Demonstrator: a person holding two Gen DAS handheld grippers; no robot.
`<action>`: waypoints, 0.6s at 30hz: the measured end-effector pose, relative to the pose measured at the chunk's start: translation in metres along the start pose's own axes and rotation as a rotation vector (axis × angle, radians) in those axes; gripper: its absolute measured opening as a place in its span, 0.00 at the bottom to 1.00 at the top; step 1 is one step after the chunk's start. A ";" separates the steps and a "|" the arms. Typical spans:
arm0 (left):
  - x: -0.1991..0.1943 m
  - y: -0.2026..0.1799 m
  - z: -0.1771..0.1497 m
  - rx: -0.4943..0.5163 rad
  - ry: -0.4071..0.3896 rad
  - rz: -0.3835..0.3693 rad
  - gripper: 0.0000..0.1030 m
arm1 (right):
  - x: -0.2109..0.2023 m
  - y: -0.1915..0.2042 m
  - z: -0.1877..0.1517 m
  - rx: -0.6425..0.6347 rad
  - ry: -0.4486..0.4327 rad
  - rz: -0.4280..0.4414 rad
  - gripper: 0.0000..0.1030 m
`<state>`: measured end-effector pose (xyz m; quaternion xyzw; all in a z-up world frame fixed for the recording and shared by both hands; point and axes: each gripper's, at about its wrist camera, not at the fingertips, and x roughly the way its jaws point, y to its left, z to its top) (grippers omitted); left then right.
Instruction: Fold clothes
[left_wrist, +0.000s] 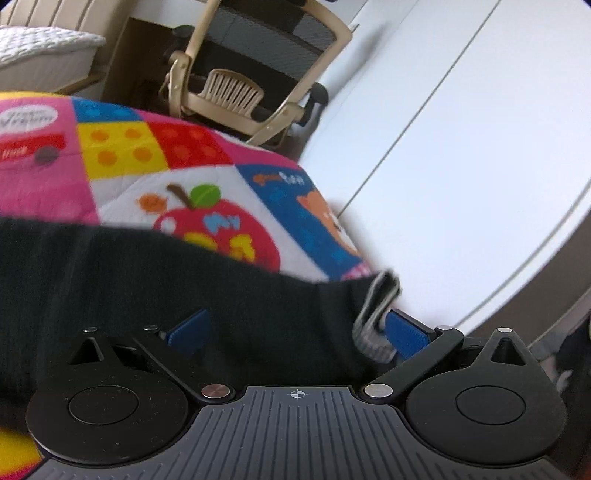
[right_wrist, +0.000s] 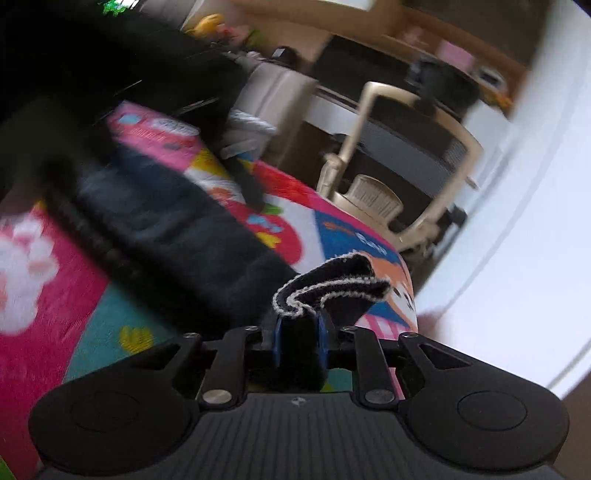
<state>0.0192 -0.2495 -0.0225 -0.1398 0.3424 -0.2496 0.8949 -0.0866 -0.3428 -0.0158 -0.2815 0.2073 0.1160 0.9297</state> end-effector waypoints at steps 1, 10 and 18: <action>0.004 -0.005 0.005 0.016 0.005 -0.001 1.00 | 0.002 0.004 0.001 -0.021 0.000 -0.004 0.19; 0.044 -0.042 0.038 0.149 0.046 0.018 1.00 | 0.003 0.004 0.003 -0.012 0.003 0.000 0.21; 0.060 -0.030 0.007 0.173 0.065 0.066 1.00 | 0.000 0.006 0.002 -0.016 0.001 -0.002 0.23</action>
